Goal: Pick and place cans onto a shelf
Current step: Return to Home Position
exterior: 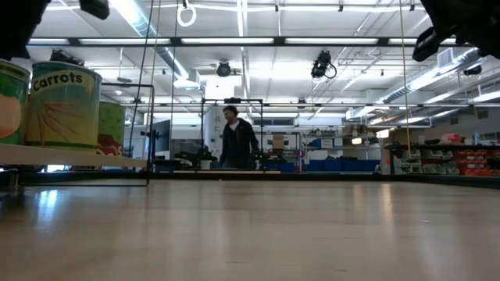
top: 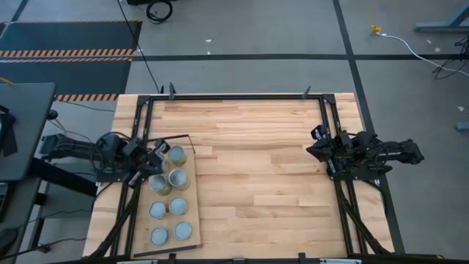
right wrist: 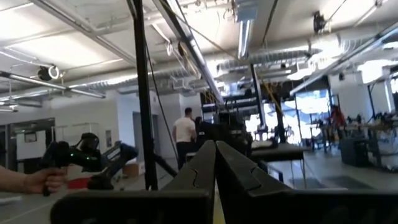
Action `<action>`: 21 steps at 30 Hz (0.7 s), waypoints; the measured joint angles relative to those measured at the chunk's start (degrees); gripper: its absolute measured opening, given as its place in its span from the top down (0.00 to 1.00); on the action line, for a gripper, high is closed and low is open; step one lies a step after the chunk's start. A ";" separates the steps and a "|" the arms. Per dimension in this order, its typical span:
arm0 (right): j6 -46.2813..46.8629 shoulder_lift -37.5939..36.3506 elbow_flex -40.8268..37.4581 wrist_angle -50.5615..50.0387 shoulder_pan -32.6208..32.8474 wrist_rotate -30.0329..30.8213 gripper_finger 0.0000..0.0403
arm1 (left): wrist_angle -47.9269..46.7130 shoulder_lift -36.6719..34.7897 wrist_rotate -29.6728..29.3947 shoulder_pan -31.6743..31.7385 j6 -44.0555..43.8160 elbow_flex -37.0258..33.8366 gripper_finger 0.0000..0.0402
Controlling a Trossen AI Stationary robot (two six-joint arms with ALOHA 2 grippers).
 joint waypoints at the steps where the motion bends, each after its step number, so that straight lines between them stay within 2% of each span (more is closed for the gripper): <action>1: 0.26 0.00 0.00 -0.77 0.00 -0.15 0.96 | 2.56 -0.01 -0.16 -1.01 0.15 -1.39 0.94; 5: 0.69 -0.02 0.00 -3.94 0.00 -0.28 0.96 | 3.31 -0.19 1.06 -2.44 -1.89 -3.08 0.94; 10: 1.36 0.00 0.00 -8.74 0.00 -0.25 0.96 | 2.32 -0.92 6.47 0.29 -8.49 -2.95 0.94; 13: 1.74 0.00 0.00 -9.87 0.00 0.49 0.96 | 4.64 -3.89 8.36 2.83 -5.42 -2.91 0.94; 17: 3.94 0.00 0.00 -9.89 0.00 1.26 0.96 | 0.55 -10.21 4.88 6.71 -3.12 -2.91 0.94; 21: 5.12 0.00 0.00 -9.83 0.07 0.26 0.96 | -11.08 -16.19 1.06 8.93 -6.34 -2.91 0.94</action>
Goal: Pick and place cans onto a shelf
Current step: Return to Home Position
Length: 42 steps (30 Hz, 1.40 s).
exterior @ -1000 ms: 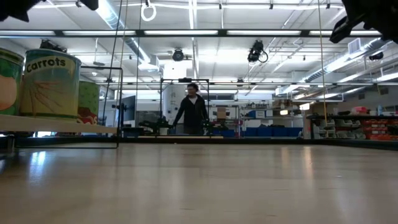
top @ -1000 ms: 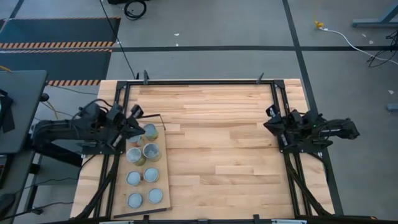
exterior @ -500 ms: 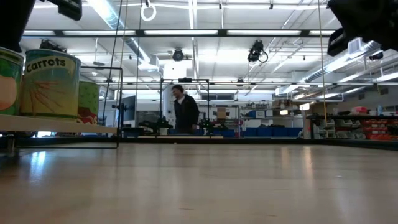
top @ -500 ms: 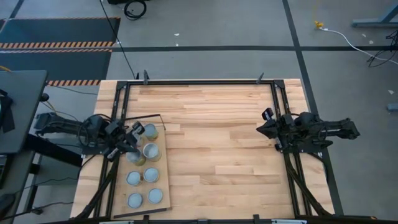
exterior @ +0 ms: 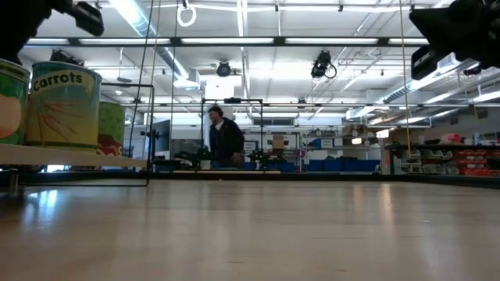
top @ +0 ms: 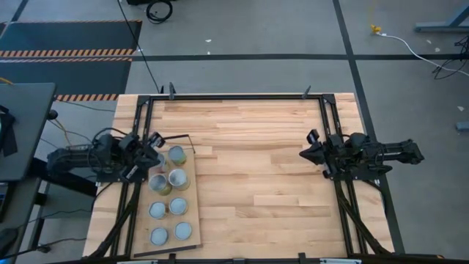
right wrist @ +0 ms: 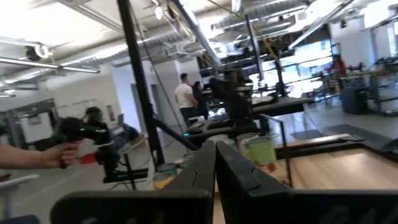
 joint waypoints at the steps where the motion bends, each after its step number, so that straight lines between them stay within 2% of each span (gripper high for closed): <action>1: 0.85 0.00 0.00 0.00 0.00 -0.50 0.96 | -1.13 -1.11 -0.74 0.00 -0.06 0.00 0.94; 6: 6.86 0.00 0.00 0.04 0.00 -5.25 0.96 | -3.46 -5.66 -4.59 0.62 4.09 0.02 0.94; 9: 5.86 0.00 0.00 0.11 0.00 -10.47 0.96 | -8.09 -6.35 -8.69 2.23 1.23 0.05 0.94; 14: 0.70 0.00 0.00 0.07 0.00 -11.34 0.96 | -9.55 -6.19 -8.40 3.79 -5.35 0.00 0.94; 18: 0.62 0.00 0.00 0.13 0.00 -10.24 0.96 | -8.50 -6.18 -6.09 3.66 -11.96 0.02 0.94; 21: 1.44 0.00 0.00 0.15 0.00 -10.10 0.96 | -9.14 -6.18 -5.71 1.74 -6.16 0.04 0.94; 26: 1.57 0.00 0.00 0.12 0.00 -10.08 0.96 | -10.82 -6.06 -11.00 -2.98 5.18 0.07 0.94; 33: 5.21 0.00 0.00 0.11 0.00 -10.10 0.96 | -13.80 -6.32 -11.76 -9.81 9.90 0.04 0.94; 34: 6.09 0.00 0.00 0.10 0.00 -10.21 0.96 | -14.90 -6.30 -13.07 -10.10 11.10 0.07 0.94; 36: 6.94 0.00 0.00 0.09 0.00 -10.56 0.96 | -19.71 -6.28 -19.76 -9.95 11.29 0.07 0.94; 39: 5.64 0.00 0.00 0.09 0.00 -10.54 0.96 | -27.24 -6.24 -28.53 -9.61 7.22 0.00 0.94; 42: 0.96 0.00 0.00 0.09 0.00 -10.56 0.96 | -28.97 -6.21 -28.47 -9.69 4.90 0.00 0.94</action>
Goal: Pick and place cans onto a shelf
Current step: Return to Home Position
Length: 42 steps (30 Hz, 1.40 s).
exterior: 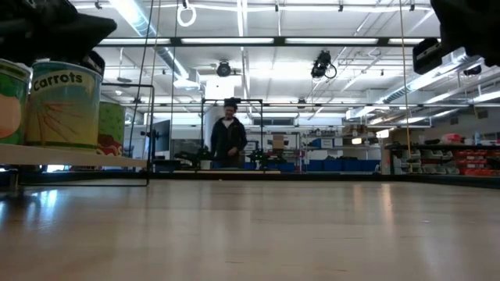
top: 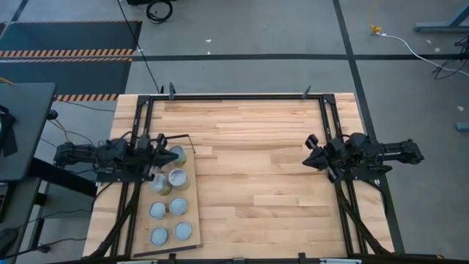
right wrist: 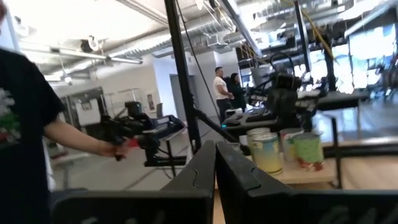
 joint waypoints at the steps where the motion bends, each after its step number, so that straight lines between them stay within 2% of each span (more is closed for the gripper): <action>1: -1.61 0.00 0.00 0.00 0.00 0.01 0.96 | 0.05 0.02 0.89 -0.01 0.15 0.00 0.94; 6: -7.15 0.00 0.00 0.00 0.00 0.09 0.96 | 1.73 0.02 4.34 -0.06 2.14 0.00 0.94; 12: -7.52 0.00 0.00 0.00 0.00 0.16 0.96 | 9.03 0.02 8.95 -0.04 10.64 0.02 0.94; 18: -7.36 0.00 0.00 -0.02 0.00 0.15 0.96 | 8.47 0.02 19.14 -0.02 11.84 0.02 0.94; 22: -7.37 0.00 0.00 -0.04 0.00 0.13 0.96 | 7.25 0.02 27.00 -0.04 20.87 0.02 0.94; 24: -7.33 0.00 0.00 -0.04 0.00 0.13 0.96 | 7.15 0.02 28.03 -0.04 26.53 0.02 0.94; 27: -6.78 0.00 0.00 -0.02 0.00 -0.02 0.96 | 5.54 0.02 27.98 -0.02 30.45 0.02 0.94; 30: -4.26 0.00 0.00 -0.02 0.00 -0.04 0.96 | 2.14 0.02 29.11 -0.02 31.06 0.02 0.94; 37: -3.02 0.00 0.00 -0.03 0.00 -0.07 0.96 | 3.32 -0.05 42.61 -0.02 28.98 0.02 0.94; 40: -3.28 0.00 0.00 -0.10 0.00 -0.08 0.96 | 9.27 -0.10 43.03 -0.06 25.91 -1.76 0.94; 42: -3.25 0.00 0.00 -0.15 0.00 -0.10 0.96 | 8.50 0.48 41.49 -0.51 26.82 -1.73 0.94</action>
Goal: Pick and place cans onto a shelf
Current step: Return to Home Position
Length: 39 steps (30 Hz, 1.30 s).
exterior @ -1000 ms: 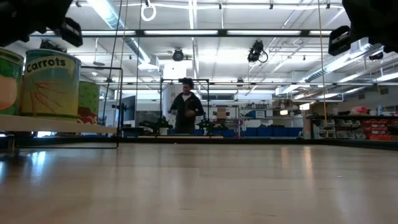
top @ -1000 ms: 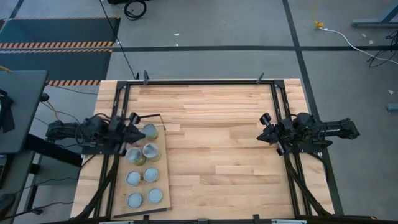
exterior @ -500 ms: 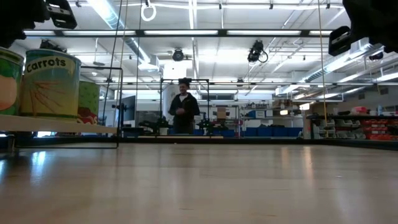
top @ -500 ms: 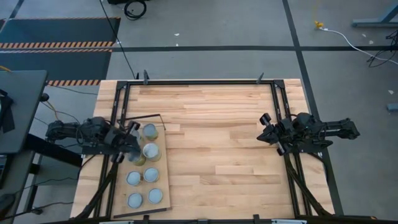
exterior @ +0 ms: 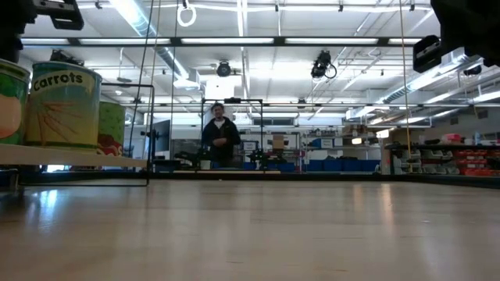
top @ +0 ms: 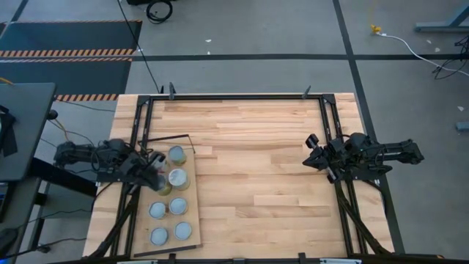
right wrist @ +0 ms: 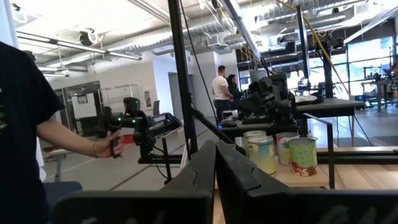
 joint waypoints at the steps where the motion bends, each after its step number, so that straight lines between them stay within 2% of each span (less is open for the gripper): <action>1: 0.16 0.00 0.00 0.02 0.00 -0.03 0.96 | 0.06 0.31 -1.54 -0.37 0.65 0.00 0.94; 4: 1.75 0.00 0.00 0.02 0.00 -0.05 0.96 | -0.64 0.50 -6.07 -1.07 0.79 0.00 0.94; 8: 2.96 0.00 0.00 0.02 0.00 -0.05 0.96 | -1.50 0.59 -7.68 -1.12 -0.88 -0.02 0.94; 14: 0.09 0.00 0.00 -0.52 0.00 -0.03 0.96 | -8.40 0.61 -7.05 -1.14 -4.14 -0.04 0.94; 20: -2.08 0.00 0.00 -1.66 0.00 -0.01 0.96 | -8.30 0.59 -5.45 -1.15 -4.13 -0.04 0.94; 24: -4.76 0.00 0.00 -7.33 0.00 0.25 0.96 | -9.74 0.59 -5.42 -1.15 -5.62 -0.07 0.94; 30: -3.13 0.00 0.00 -9.97 0.00 6.15 0.96 | -9.77 0.59 -5.36 -1.15 -5.65 -0.08 0.94; 39: -7.33 0.00 0.00 -14.30 0.00 16.50 0.96 | -9.75 0.59 -5.36 -1.10 -5.62 -0.09 0.94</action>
